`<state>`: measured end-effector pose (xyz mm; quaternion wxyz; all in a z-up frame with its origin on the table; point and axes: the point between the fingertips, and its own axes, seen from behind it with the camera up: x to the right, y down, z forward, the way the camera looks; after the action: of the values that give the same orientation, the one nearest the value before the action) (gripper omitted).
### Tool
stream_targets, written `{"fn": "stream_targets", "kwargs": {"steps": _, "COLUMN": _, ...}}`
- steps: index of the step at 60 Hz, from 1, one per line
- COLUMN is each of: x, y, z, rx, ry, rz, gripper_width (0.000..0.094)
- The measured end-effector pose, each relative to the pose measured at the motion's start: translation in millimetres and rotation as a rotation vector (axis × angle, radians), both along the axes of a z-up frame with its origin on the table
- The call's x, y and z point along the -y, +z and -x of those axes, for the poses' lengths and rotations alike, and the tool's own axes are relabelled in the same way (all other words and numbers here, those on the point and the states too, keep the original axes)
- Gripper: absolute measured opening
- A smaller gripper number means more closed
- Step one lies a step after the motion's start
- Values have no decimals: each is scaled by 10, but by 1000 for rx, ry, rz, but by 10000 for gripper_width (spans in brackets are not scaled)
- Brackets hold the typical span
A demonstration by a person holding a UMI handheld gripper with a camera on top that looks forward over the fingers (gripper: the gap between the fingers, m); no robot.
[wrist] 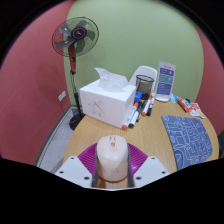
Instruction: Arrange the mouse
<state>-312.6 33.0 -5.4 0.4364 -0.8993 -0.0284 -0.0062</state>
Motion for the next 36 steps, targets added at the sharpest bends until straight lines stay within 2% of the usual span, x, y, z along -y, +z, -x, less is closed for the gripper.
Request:
{"fn": "stream_targets", "kwargs": {"steps": 7, "x": 22, "y": 382, "z": 47, "rx": -36, "ry": 43, "rz": -45, "gripper_width": 392}}
{"fn": "stream_targets", "kwargs": {"steps": 14, "x": -48, "y": 1273, "z": -45, "rx": -112, "ry": 80, "rz": -175, "gripper_width": 392}}
{"fn": "stream_targets", "kwargs": {"steps": 20, "x": -176, "y": 2077, "z": -474, "rx": -166, "ry": 64, "rz": -299, "gripper_width": 391}}
{"fn": "stream_targets", "kwargs": {"steps": 24, "x": -284, "y": 2410, "z": -940, "rx": -183, "ry": 34, "rz": -347, "gripper_width": 391}}
{"fn": "stream_targets", "kwargs": {"steps": 30, "x": -422, "y": 2424, "z": -1814, "rx": -155, "ry": -32, "rz": -356, "gripper_width": 388}}
{"fn": "stream_targets", "kwargs": {"steps": 36, "x": -455, "y": 1856, "z": -2583, "rx": -109, "ry": -91, "rz": -277, "gripper_width": 388}}
